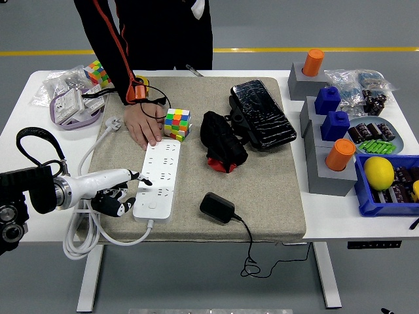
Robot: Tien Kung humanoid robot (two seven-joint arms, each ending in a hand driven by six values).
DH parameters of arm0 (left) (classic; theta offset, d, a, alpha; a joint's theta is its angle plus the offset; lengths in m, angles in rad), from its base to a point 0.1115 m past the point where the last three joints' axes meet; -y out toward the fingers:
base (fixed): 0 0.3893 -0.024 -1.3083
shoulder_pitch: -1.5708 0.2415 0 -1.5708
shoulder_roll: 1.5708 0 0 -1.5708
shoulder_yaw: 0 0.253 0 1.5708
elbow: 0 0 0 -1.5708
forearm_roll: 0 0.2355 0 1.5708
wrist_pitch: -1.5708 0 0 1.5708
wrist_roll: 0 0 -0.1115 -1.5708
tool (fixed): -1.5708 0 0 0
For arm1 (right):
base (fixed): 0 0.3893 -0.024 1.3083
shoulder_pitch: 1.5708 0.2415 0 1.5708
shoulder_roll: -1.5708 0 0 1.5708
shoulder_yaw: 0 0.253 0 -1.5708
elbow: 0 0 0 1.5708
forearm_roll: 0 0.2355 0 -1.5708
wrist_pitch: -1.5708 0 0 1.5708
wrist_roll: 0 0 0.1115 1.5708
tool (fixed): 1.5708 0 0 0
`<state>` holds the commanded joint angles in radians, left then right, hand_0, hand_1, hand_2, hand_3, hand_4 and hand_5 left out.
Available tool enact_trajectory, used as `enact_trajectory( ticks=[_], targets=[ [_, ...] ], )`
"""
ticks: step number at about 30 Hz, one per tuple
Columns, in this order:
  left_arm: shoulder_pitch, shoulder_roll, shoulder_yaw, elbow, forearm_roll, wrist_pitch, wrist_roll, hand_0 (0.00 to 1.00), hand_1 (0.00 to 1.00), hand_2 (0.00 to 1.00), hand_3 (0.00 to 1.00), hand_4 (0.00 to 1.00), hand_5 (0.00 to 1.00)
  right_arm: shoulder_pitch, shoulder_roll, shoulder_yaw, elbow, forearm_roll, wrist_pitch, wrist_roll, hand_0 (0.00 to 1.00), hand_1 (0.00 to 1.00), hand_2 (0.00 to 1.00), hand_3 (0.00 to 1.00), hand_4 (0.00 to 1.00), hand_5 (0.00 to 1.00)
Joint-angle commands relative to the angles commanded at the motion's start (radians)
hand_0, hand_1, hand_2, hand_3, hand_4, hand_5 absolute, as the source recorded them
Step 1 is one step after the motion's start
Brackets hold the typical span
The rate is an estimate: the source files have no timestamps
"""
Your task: Pull the plug out and thorw away
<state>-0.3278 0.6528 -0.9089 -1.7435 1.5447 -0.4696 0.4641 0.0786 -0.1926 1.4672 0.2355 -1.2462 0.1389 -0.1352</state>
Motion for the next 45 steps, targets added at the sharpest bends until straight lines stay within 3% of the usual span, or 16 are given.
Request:
enact_trajectory(
  ticks=[2, 6, 22, 36, 45],
  targets=[
    [0.0, 0.01, 0.004, -0.029, -0.032, -0.024, 0.046, 0.145, 0.004, 0.101, 0.871, 0.179, 0.002, -0.001, 0.0, -0.001, -0.001, 0.0, 0.001, 0.0, 0.64, 0.677, 0.686, 0.606, 0.998, 0.486],
    [0.0, 0.02, 0.016, -0.035, -0.046, -0.034, 0.069, 0.145, 0.004, 0.101, 0.871, 0.179, 0.002, -0.001, -0.001, -0.003, 0.0, 0.002, 0.001, 0.0, 0.64, 0.677, 0.686, 0.606, 0.998, 0.486],
    [-0.031, -0.002, 0.085, 0.005, -0.036, -0.015, 0.063, 0.146, 0.002, 0.105, 0.892, 0.193, 0.002, 0.003, 0.0, -0.005, 0.0, 0.003, 0.001, 0.0, 0.64, 0.677, 0.685, 0.606, 0.998, 0.486],
    [-0.02, 0.012, 0.071, -0.035, -0.049, -0.008, 0.055, 0.144, 0.002, 0.105, 0.886, 0.191, 0.002, 0.003, 0.001, -0.008, 0.0, 0.004, 0.0, 0.0, 0.64, 0.677, 0.687, 0.606, 0.998, 0.486],
    [-0.031, -0.004, 0.113, -0.023, -0.043, 0.0, 0.054, 0.139, 0.002, 0.105, 0.885, 0.19, 0.002, 0.002, 0.002, -0.009, -0.001, 0.004, 0.001, 0.0, 0.641, 0.677, 0.685, 0.606, 0.998, 0.487]
  ],
)
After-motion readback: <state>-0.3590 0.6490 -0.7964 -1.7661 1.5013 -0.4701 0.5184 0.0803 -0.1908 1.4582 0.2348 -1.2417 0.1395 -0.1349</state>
